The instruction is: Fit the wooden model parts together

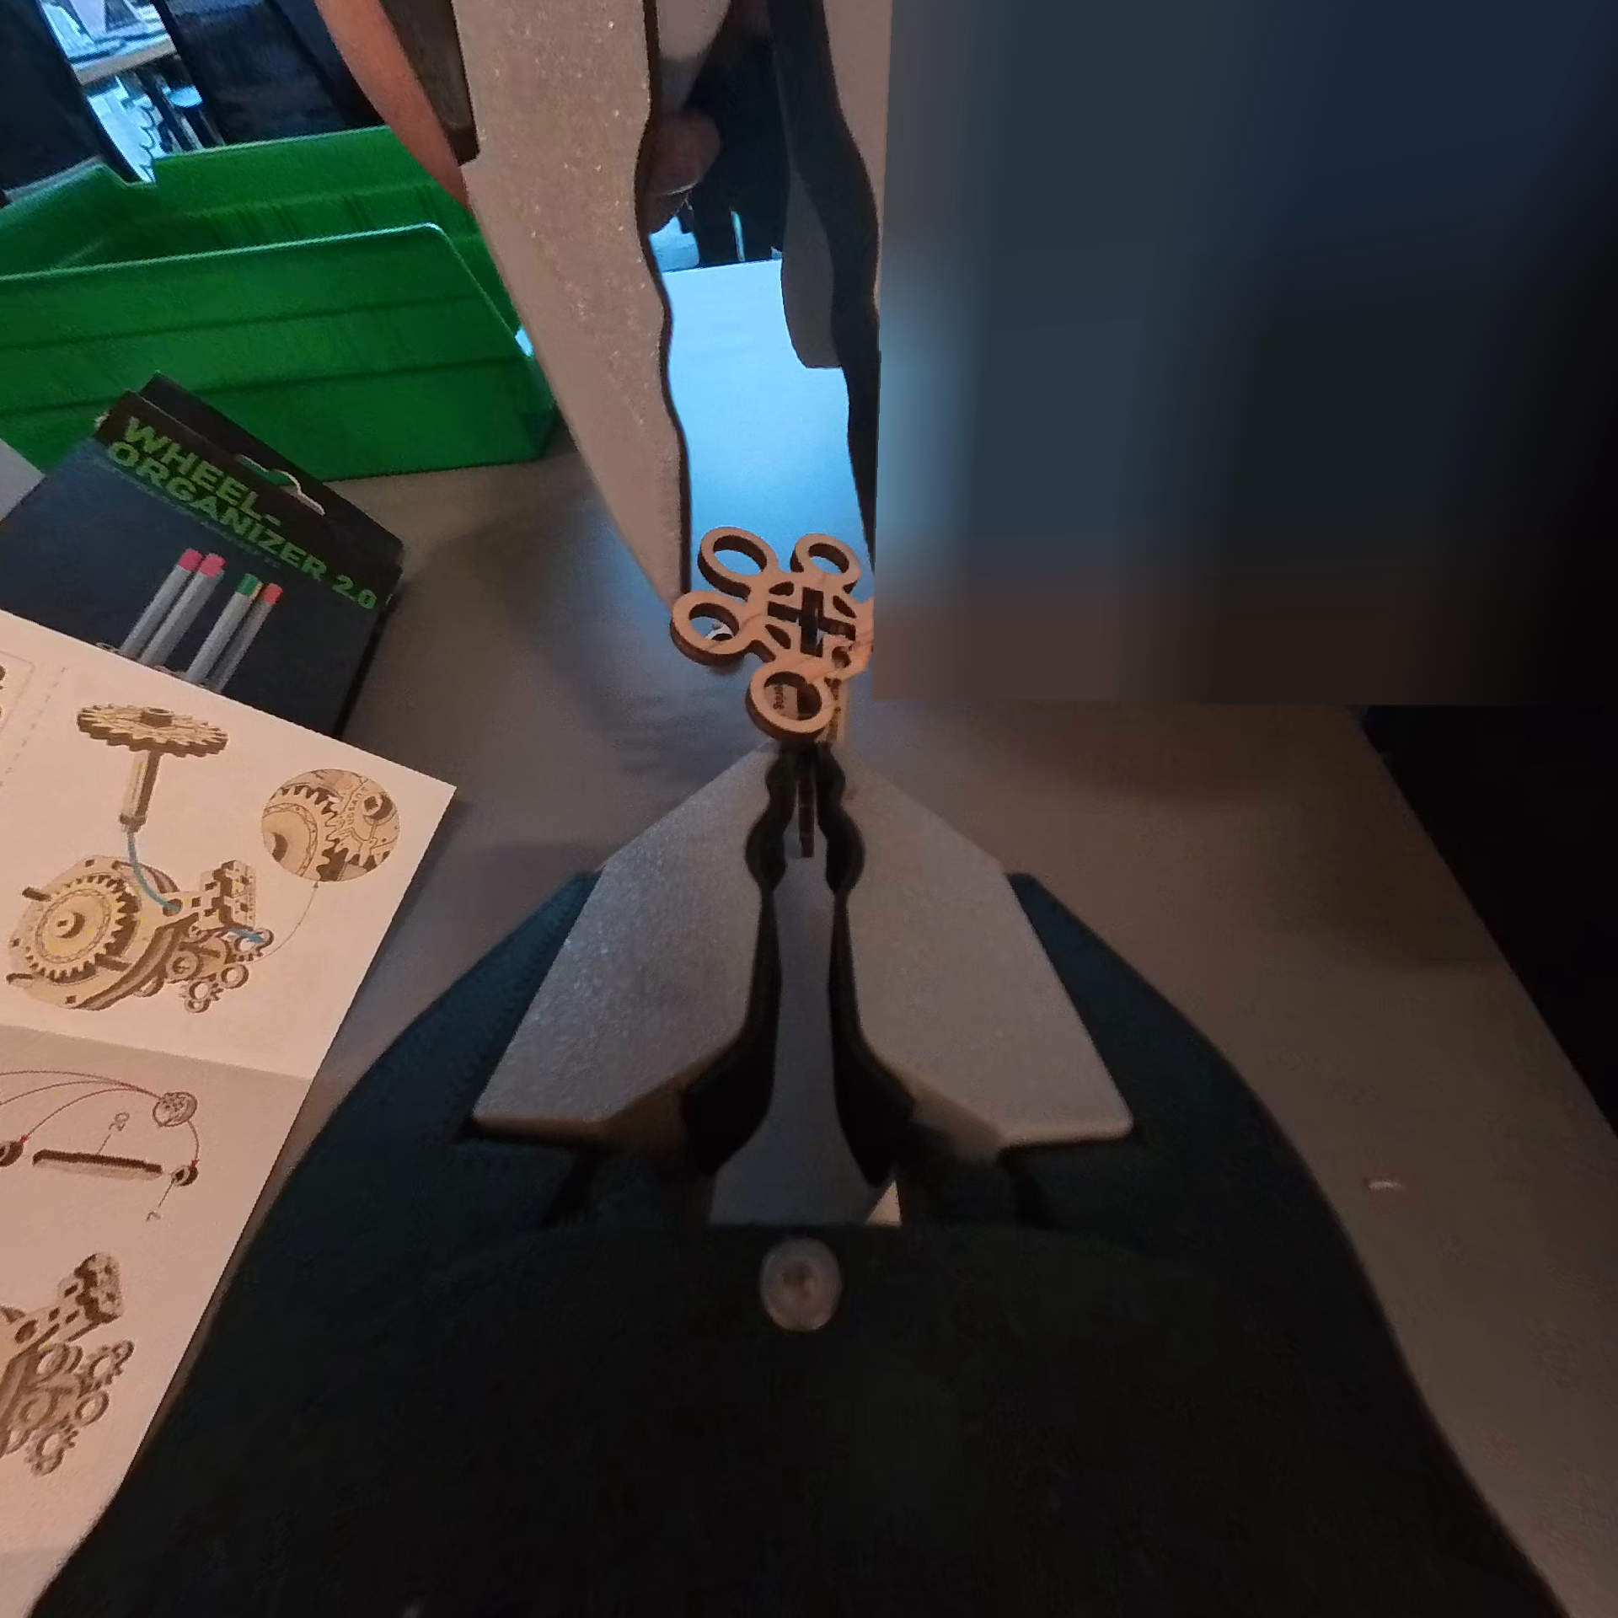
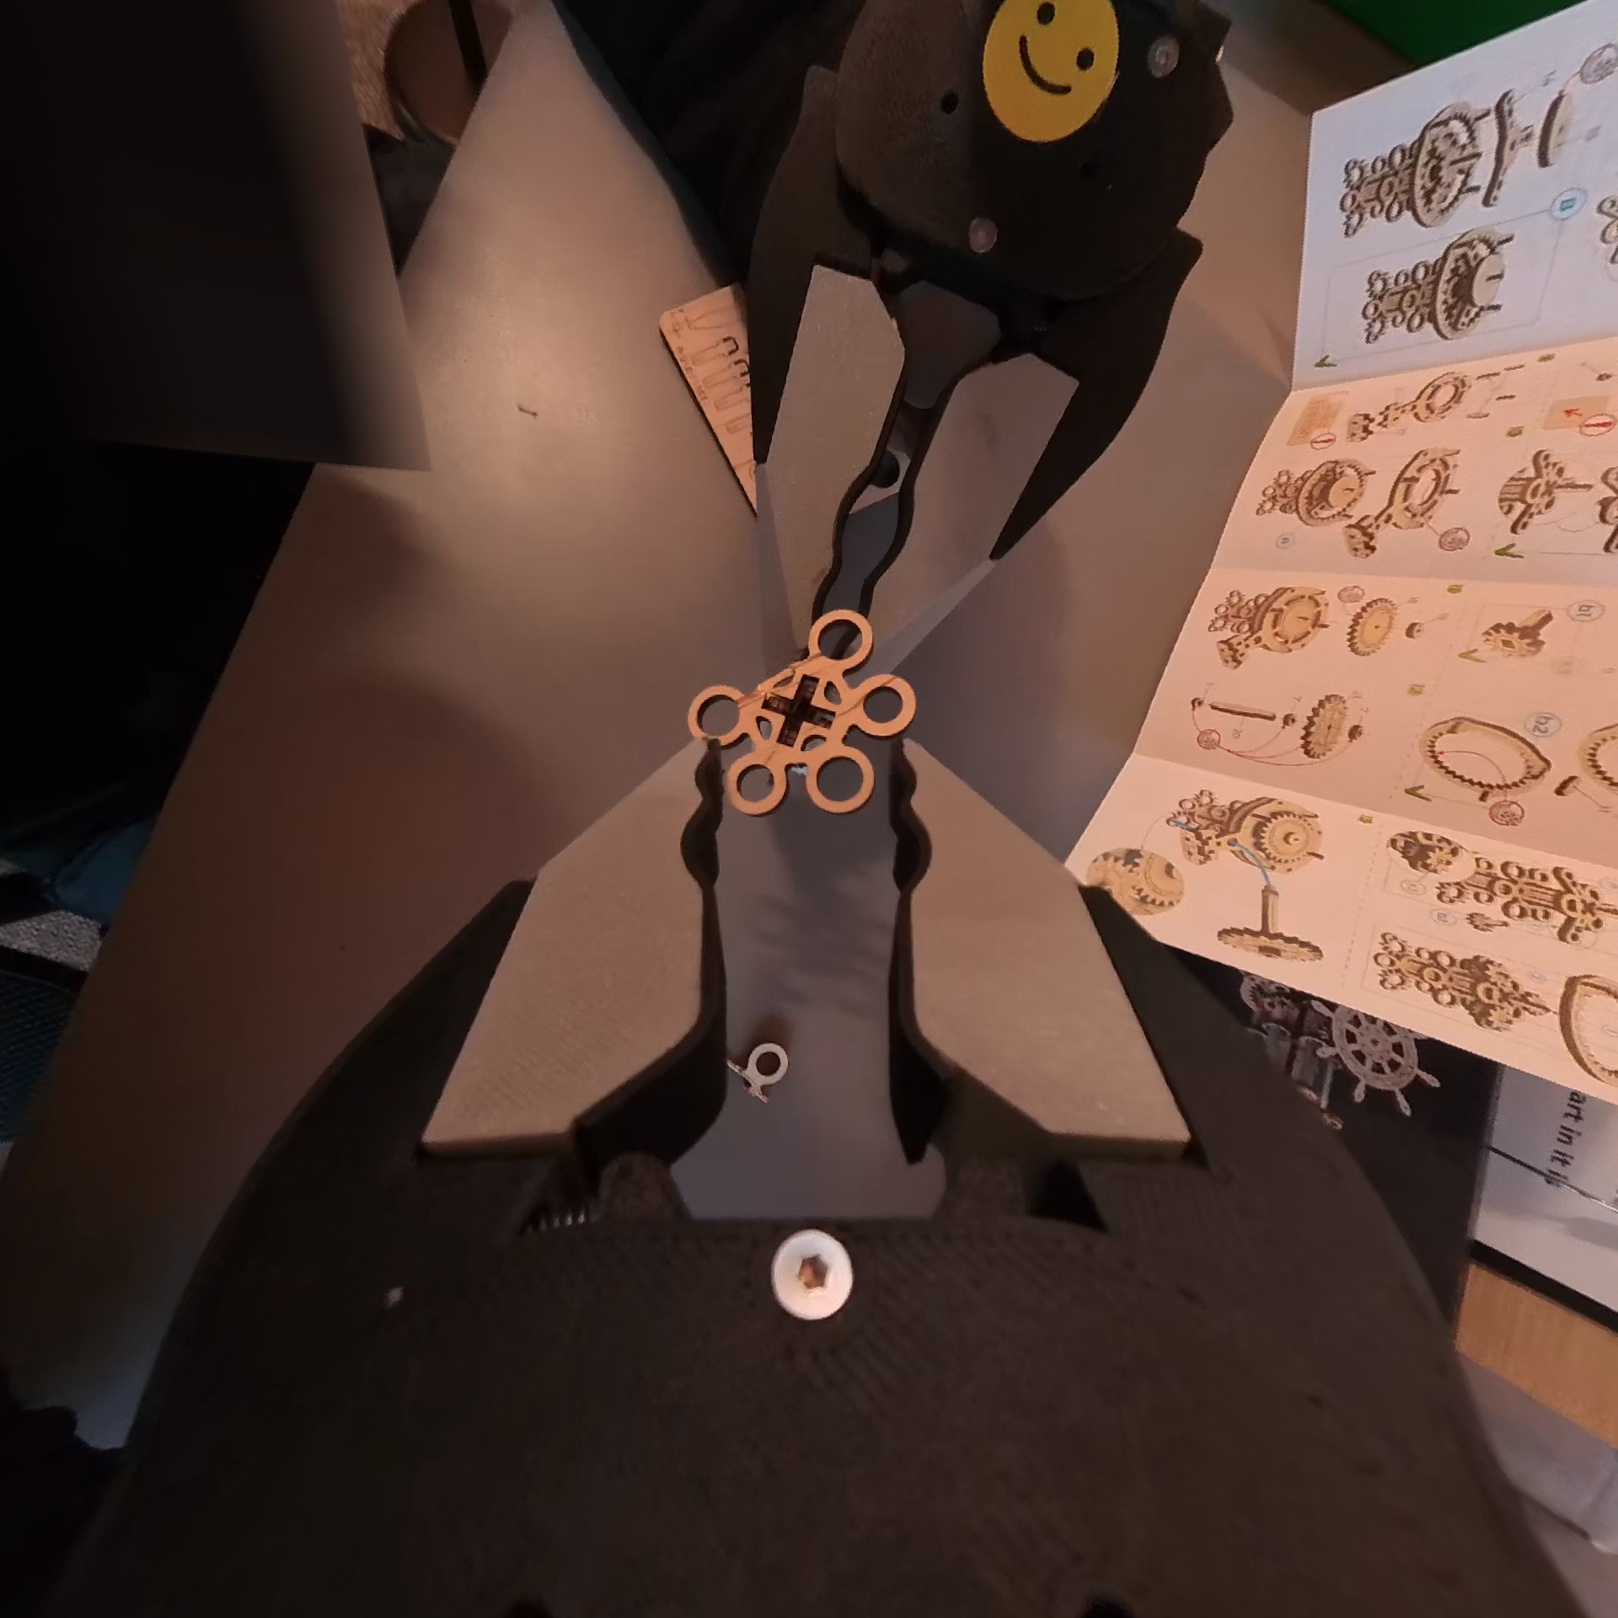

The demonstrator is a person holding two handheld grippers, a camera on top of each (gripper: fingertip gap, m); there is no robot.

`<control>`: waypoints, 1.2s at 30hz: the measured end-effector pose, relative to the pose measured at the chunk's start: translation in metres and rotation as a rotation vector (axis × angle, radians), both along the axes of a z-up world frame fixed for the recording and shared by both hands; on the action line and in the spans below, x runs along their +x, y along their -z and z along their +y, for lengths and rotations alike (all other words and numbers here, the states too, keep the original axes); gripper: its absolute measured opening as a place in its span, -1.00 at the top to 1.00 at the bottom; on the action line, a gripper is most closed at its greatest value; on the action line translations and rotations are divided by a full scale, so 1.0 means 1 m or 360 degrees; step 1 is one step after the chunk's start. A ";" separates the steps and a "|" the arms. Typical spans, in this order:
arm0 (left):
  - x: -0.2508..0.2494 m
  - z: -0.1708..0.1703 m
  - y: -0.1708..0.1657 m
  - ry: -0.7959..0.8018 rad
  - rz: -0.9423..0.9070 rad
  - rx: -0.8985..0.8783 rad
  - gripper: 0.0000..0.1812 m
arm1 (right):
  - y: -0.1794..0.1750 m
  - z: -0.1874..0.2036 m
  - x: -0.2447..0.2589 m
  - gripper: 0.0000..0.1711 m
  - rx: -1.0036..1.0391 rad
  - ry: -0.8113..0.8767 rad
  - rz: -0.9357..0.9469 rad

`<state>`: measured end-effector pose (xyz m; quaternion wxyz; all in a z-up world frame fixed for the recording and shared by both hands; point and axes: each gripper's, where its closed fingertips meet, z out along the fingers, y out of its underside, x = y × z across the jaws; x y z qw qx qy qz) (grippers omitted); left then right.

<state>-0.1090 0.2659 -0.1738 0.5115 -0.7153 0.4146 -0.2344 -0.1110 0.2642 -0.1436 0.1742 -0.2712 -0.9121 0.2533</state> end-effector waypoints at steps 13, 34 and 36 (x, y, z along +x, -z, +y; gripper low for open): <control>-0.002 0.002 0.000 -0.0027 -0.0009 -0.0009 0.99 | -0.022 -0.011 -0.005 0.96 -0.0193 0.0008 0.0113; -0.004 0.004 -0.002 -0.0051 -0.0030 -0.0006 0.99 | 0.002 0.001 -0.007 0.80 -0.0097 0.0089 -0.0020; -0.004 0.005 -0.001 -0.0054 -0.0021 -0.0011 0.99 | 0.004 0.001 -0.007 0.80 -0.0096 0.0090 -0.0030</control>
